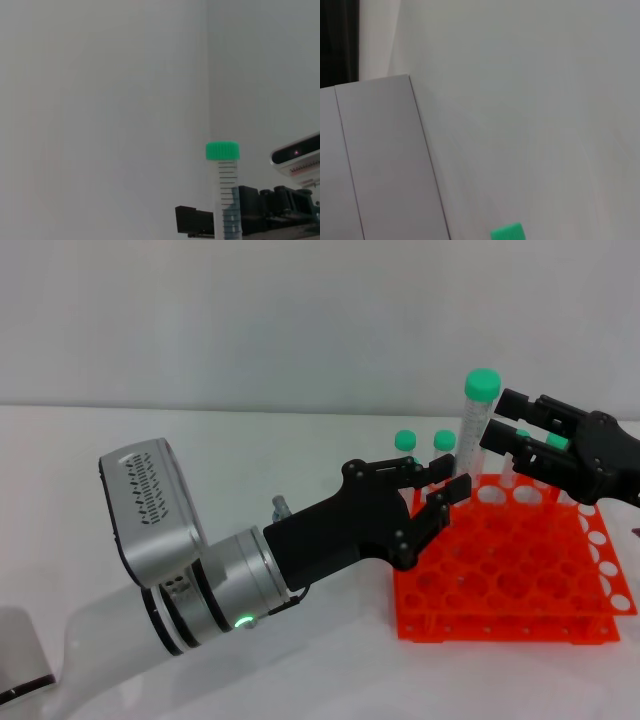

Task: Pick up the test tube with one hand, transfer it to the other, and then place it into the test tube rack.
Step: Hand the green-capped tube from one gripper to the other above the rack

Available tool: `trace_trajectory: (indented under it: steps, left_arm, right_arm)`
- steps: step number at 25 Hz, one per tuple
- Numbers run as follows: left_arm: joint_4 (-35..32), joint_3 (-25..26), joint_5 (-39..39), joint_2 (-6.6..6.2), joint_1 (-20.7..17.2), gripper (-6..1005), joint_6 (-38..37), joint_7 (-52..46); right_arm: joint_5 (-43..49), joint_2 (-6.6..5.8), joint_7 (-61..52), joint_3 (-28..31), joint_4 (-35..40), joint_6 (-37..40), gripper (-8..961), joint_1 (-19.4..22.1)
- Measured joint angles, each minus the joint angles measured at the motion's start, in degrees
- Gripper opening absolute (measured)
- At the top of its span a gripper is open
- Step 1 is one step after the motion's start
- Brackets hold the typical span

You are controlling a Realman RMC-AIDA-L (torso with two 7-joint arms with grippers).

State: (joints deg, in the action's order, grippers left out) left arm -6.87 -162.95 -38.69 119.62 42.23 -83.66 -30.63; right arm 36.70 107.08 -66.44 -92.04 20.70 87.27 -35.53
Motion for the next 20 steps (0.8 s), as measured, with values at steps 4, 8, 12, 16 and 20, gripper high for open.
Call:
trace_trajectory:
  steps: [4,8,12,16,20]
  left_arm:
    - [0.1,0.0,-0.1,-0.04,-0.1,191,0.0,0.0]
    - [0.2,0.0,-0.2,-0.07,-0.1,189,0.1,0.0]
    - [0.0,0.1,-0.7,0.0,-0.1,187,1.9,-0.2]
    - [-0.2,0.1,-0.6,0.0,0.2,186,3.1,-0.4]
    - [-0.3,0.1,-0.2,0.0,0.8,185,5.2,-1.4]
  right_arm:
    - [0.1,-0.05,0.0,0.1,0.0,0.0,652,0.1]
    - [0.2,-0.24,0.3,0.1,0.0,0.6,649,0.4]
    - [0.3,-0.23,1.5,0.1,0.0,2.5,646,0.6]
    - [0.6,-0.12,1.7,0.0,0.1,2.5,642,0.4]
    - [1.0,0.2,2.3,0.1,0.0,2.1,639,0.0]
